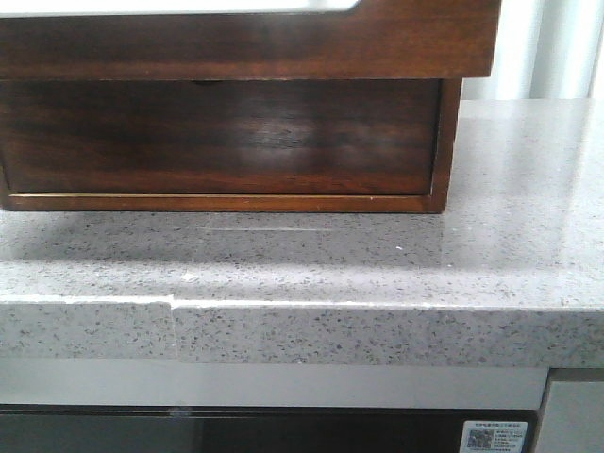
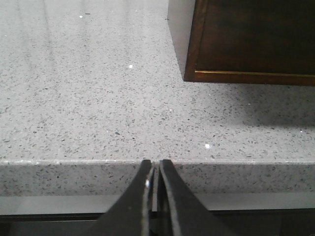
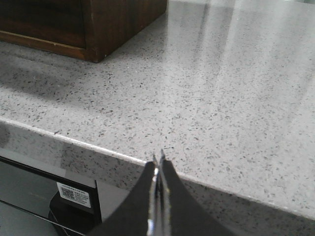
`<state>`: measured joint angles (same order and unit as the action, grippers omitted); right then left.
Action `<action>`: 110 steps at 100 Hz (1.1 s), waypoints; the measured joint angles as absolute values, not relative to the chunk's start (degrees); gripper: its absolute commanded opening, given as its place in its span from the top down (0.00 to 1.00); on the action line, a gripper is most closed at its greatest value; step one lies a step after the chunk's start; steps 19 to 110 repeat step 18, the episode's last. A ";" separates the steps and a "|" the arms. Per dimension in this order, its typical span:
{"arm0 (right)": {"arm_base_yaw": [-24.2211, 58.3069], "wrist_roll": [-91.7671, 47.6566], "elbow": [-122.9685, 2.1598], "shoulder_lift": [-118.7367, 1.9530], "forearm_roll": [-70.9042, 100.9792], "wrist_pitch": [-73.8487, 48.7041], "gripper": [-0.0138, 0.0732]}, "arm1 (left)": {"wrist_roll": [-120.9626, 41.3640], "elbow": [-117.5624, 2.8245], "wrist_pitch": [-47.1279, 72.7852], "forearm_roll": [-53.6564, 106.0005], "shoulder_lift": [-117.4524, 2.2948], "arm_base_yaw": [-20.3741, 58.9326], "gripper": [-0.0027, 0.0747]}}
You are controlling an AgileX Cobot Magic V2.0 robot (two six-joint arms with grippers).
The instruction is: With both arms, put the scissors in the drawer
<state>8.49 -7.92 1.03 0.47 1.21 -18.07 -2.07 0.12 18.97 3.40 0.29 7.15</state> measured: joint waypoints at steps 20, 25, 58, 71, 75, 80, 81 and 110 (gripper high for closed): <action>8.49 -7.92 1.03 0.47 1.21 -18.07 0.90 | -2.07 0.12 18.97 3.40 0.29 7.15 0.99; 8.49 -7.92 1.03 0.47 1.21 -18.07 0.90 | -2.07 0.12 18.97 3.40 0.29 7.15 0.99; 8.49 -7.92 1.03 0.47 1.21 -18.07 0.90 | -2.07 0.12 18.97 3.40 0.29 7.15 0.99; 8.49 -7.92 1.03 0.47 1.21 -18.07 0.90 | -2.07 0.12 18.97 3.40 0.29 7.15 0.99; 8.49 -7.92 1.03 0.47 1.21 -18.07 0.90 | -2.07 0.12 18.97 3.40 0.29 7.15 0.99; 8.49 -7.92 1.03 0.47 1.21 -18.07 0.90 | -2.07 0.12 18.97 3.40 0.29 7.15 0.99; 8.49 -7.92 1.03 0.47 1.21 -18.07 0.90 | -2.07 0.12 18.97 3.40 0.29 7.15 0.99; 8.49 -7.92 1.03 0.47 1.21 -18.07 0.90 | -2.07 0.12 18.97 3.40 0.29 7.15 0.99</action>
